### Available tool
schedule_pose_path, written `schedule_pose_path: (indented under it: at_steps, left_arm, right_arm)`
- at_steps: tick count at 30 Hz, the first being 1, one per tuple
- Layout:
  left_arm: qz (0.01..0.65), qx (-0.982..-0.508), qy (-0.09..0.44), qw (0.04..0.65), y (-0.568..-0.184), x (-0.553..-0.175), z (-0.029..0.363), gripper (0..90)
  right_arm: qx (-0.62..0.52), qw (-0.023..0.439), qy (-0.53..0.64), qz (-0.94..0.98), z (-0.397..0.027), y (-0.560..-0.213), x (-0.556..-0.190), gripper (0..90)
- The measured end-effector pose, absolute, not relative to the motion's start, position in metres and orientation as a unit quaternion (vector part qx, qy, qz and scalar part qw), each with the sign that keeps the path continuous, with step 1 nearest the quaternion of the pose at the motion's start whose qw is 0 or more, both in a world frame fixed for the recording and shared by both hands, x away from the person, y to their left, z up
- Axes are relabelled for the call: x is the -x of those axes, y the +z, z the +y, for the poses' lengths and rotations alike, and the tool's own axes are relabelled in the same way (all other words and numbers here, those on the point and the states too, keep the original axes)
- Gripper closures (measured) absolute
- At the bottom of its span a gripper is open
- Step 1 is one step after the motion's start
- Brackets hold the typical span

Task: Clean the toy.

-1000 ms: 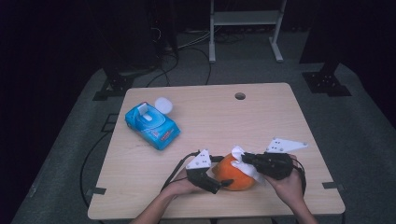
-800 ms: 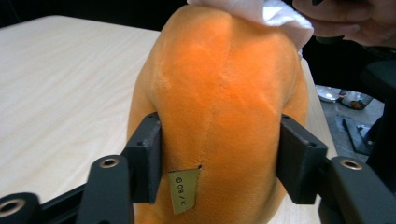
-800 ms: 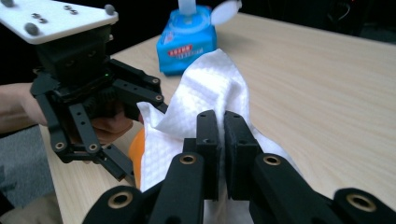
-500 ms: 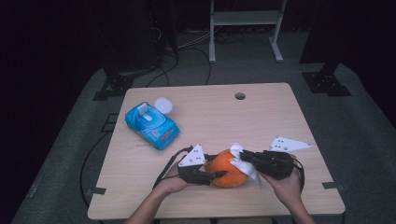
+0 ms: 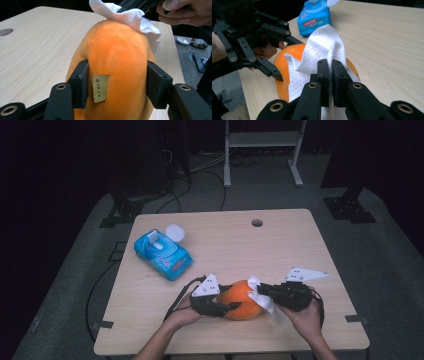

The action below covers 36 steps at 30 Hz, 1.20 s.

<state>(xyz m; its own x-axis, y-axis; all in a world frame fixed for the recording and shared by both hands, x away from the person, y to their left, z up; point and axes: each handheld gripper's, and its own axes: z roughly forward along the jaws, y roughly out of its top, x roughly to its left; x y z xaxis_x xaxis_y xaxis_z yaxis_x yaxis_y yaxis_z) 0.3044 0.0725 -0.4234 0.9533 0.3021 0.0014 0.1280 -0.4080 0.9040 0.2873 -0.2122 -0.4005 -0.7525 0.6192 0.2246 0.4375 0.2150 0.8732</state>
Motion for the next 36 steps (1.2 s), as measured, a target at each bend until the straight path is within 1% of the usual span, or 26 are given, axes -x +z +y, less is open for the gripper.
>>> schedule_pose_path:
  at_steps: [4, 6, 8, 10, 12, 15, 16, 20, 23, 26, 27, 30, 31, 33, 36]
  left_arm:
    - [0.125, -0.834, 0.073, 0.533, -0.418, -0.302, 0.072, 43.3]
    - [0.119, -0.836, 0.077, 0.53, -0.416, -0.3, 0.071, 43.3]
    - [0.118, -0.838, 0.079, 0.528, -0.416, -0.3, 0.072, 43.2]
    - [0.12, -0.839, 0.08, 0.524, -0.42, -0.301, 0.072, 42.2]
    - [0.123, -0.836, 0.077, 0.53, -0.424, -0.302, 0.071, 38.2]
    - [0.125, -0.828, 0.073, 0.542, -0.425, -0.304, 0.072, 27.4]
    - [0.124, -0.826, 0.069, 0.545, -0.425, -0.305, 0.073, 25.0]
    - [0.135, -0.825, 0.061, 0.546, -0.432, -0.31, 0.079, 18.3]
    - [0.143, -0.826, 0.047, 0.544, -0.442, -0.316, 0.082, 15.9]
    - [0.148, -0.826, 0.037, 0.543, -0.45, -0.317, 0.079, 15.9]
    - [0.145, -0.825, 0.037, 0.544, -0.451, -0.317, 0.078, 17.5]
    - [0.153, -0.823, 0.047, 0.545, -0.452, -0.314, 0.076, 30.6]
    - [0.154, -0.823, 0.049, 0.545, -0.452, -0.314, 0.076, 32.8]
    - [0.154, -0.822, 0.051, 0.546, -0.452, -0.313, 0.074, 33.2]
    - [0.154, -0.822, 0.052, 0.546, -0.452, -0.313, 0.072, 32.0]
  right_arm:
    - [-0.313, 0.102, 0.543, 0.773, -0.201, -0.385, -0.275, 85.0]
    - [-0.299, 0.112, 0.541, 0.778, -0.194, -0.38, -0.271, 85.0]
    - [-0.293, 0.115, 0.539, 0.781, -0.19, -0.379, -0.271, 85.0]
    - [-0.3, 0.107, 0.531, 0.785, -0.192, -0.384, -0.275, 84.9]
    - [-0.311, 0.096, 0.52, 0.789, -0.194, -0.394, -0.28, 85.0]
    - [-0.325, 0.086, 0.511, 0.791, -0.201, -0.402, -0.285, 85.0]
    - [-0.33, 0.085, 0.509, 0.79, -0.203, -0.402, -0.286, 84.9]
    - [-0.35, 0.081, 0.5, 0.788, -0.215, -0.406, -0.29, 84.8]
    - [-0.364, 0.082, 0.494, 0.786, -0.224, -0.409, -0.293, 84.8]
    - [-0.376, 0.077, 0.491, 0.782, -0.229, -0.412, -0.297, 84.8]
    - [-0.378, 0.074, 0.492, 0.781, -0.23, -0.412, -0.297, 84.8]
    - [-0.376, 0.085, 0.492, 0.781, -0.229, -0.408, -0.295, 85.0]
    - [-0.374, 0.088, 0.494, 0.78, -0.228, -0.407, -0.294, 85.0]
    - [-0.359, 0.096, 0.501, 0.782, -0.223, -0.402, -0.291, 85.0]
    - [-0.334, 0.096, 0.509, 0.788, -0.212, -0.395, -0.286, 85.0]
